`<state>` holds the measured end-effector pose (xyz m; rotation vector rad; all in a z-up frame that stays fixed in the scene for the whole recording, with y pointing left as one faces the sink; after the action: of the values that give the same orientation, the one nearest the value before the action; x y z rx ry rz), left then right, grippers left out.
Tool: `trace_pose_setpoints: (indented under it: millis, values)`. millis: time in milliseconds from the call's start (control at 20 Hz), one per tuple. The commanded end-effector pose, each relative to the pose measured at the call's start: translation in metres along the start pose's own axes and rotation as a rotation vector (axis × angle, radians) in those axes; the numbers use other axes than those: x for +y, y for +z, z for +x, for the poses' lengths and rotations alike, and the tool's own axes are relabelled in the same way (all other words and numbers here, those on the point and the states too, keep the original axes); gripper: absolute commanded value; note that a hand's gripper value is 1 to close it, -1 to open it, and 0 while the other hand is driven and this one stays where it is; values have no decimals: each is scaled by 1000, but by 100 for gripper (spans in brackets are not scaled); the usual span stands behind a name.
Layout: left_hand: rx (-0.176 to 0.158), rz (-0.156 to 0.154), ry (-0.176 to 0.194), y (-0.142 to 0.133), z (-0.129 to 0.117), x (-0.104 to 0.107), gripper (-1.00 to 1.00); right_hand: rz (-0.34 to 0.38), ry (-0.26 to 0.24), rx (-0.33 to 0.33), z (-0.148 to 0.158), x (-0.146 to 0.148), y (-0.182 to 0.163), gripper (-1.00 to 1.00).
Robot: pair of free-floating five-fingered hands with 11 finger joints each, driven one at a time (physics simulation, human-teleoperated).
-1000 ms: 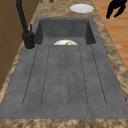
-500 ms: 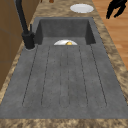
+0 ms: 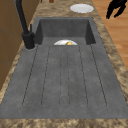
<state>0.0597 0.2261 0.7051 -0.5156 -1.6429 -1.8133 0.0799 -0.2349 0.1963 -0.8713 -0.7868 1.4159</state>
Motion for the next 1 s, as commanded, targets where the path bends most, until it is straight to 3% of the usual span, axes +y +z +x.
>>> trace_pose_setpoints:
  millis: [0, 750, 950]
  values:
    - [5, 5, -45, -32, -4, 7, -100, 0, 0, 0, 0, 0, 0, 0]
    - [136, -4, -30, -102, -49, 51, -100, 0, 0, 0, 0, 0, 0, 0]
    - [188, 4, -20, -116, -69, 59, -100, 0, 0, 0, 0, 0, 0, 0]
